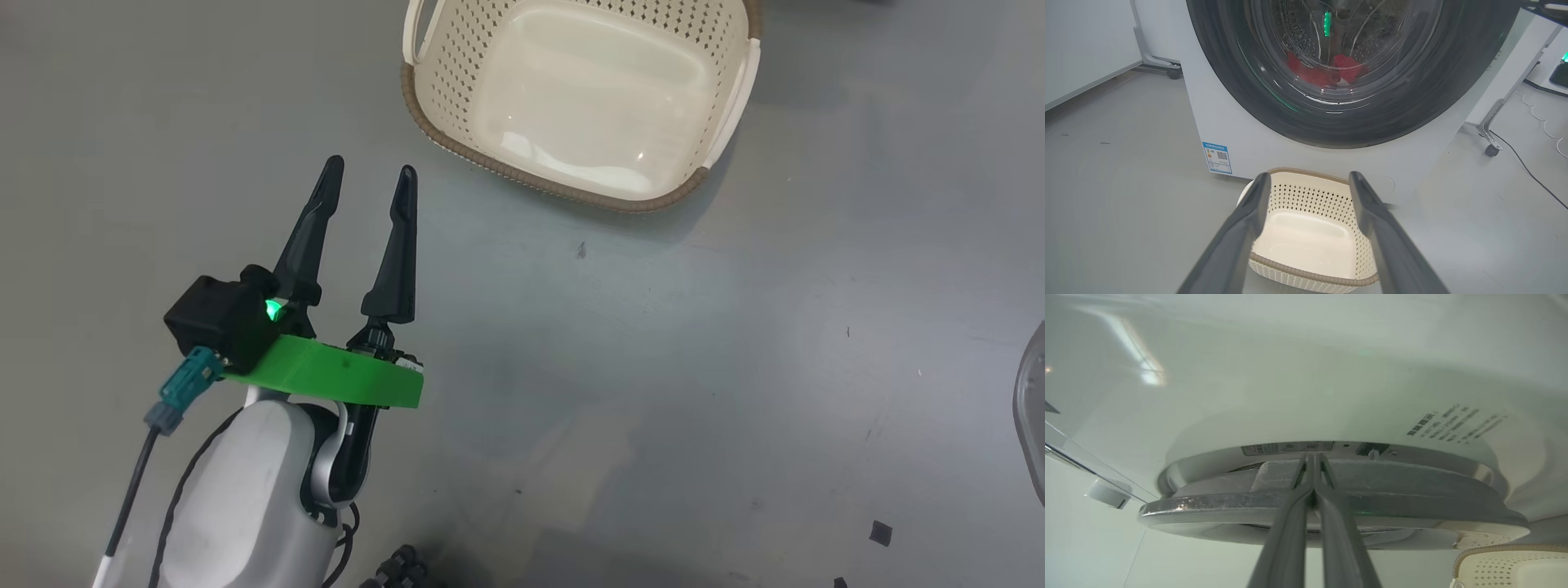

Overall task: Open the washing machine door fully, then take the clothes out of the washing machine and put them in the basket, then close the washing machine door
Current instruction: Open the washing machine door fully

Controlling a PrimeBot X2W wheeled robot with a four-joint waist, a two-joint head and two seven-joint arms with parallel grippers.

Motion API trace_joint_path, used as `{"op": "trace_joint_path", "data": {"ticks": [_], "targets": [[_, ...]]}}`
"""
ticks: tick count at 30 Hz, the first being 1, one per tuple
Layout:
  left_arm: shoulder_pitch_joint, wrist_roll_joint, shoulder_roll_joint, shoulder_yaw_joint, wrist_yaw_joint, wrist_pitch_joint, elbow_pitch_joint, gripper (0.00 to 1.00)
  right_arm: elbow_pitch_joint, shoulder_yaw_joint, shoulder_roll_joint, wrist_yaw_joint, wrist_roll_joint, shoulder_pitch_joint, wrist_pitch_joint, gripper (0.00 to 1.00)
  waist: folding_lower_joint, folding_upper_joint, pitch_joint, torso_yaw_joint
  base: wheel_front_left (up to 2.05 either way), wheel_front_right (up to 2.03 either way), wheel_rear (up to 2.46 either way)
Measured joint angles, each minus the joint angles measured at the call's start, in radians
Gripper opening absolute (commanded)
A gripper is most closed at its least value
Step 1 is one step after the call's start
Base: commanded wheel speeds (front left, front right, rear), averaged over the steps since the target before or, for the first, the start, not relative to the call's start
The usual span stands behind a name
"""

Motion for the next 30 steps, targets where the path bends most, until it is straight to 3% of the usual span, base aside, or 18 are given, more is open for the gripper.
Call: {"op": "trace_joint_path", "data": {"ticks": [30], "targets": [[0.000, -0.033, -0.005, -0.056, 0.007, 0.000, 0.012, 1.00, 0.246, -0.040, -0.026, -0.020, 0.113, -0.204, 0.174, 0.00, 0.0000, 0.0000, 0.029, 0.051, 0.00, 0.00, 0.00]]}}
